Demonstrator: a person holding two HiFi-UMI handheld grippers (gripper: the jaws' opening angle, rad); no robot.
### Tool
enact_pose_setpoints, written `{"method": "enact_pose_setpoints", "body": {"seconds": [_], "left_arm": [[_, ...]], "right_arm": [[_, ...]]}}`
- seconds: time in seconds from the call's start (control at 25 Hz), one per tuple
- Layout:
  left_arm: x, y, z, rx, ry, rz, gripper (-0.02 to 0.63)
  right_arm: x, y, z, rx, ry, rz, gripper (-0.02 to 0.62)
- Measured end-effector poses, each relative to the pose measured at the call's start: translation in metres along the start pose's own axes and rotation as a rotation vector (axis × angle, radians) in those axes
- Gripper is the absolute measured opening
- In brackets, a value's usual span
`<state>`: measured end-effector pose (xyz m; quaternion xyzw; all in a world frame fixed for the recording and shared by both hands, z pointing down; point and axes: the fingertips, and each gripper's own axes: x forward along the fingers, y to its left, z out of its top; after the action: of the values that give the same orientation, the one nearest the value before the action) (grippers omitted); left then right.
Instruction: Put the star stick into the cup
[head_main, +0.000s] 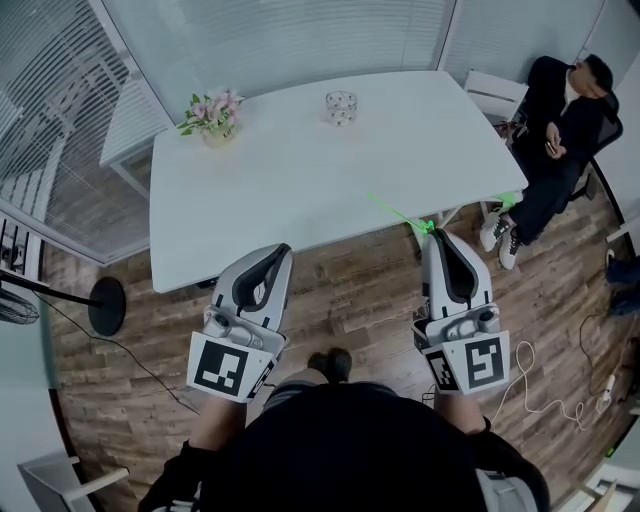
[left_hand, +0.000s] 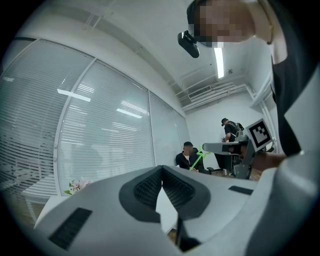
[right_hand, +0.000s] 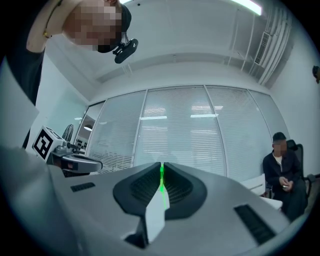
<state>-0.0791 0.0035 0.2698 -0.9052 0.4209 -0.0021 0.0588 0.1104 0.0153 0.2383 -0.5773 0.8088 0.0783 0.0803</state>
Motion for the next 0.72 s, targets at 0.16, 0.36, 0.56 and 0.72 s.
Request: {"method": "enact_pose_setpoints", "body": {"seconds": [0.16,0.36,0.56,0.72], "left_arm": [[0.002,0.008,-0.001,-0.005,0.001,-0.002,0.014],[0.005,0.016,0.0,-0.009,-0.005,-0.005,0.014],[0.005,0.018,-0.004,-0.014,0.005,-0.003,0.014],[0.008,0.018,-0.003,-0.014,-0.001,-0.006,0.014]], "right_arm": [[0.006,0.002,-0.002,-0.001,0.005,-0.005,0.021],[0.013,0.004,-0.002,-0.004,0.007,-0.004,0.021],[0.015,0.006,-0.003,-0.008,0.011,0.001,0.021],[0.015,0.003,-0.002,-0.012,0.008,-0.003,0.021]]}}
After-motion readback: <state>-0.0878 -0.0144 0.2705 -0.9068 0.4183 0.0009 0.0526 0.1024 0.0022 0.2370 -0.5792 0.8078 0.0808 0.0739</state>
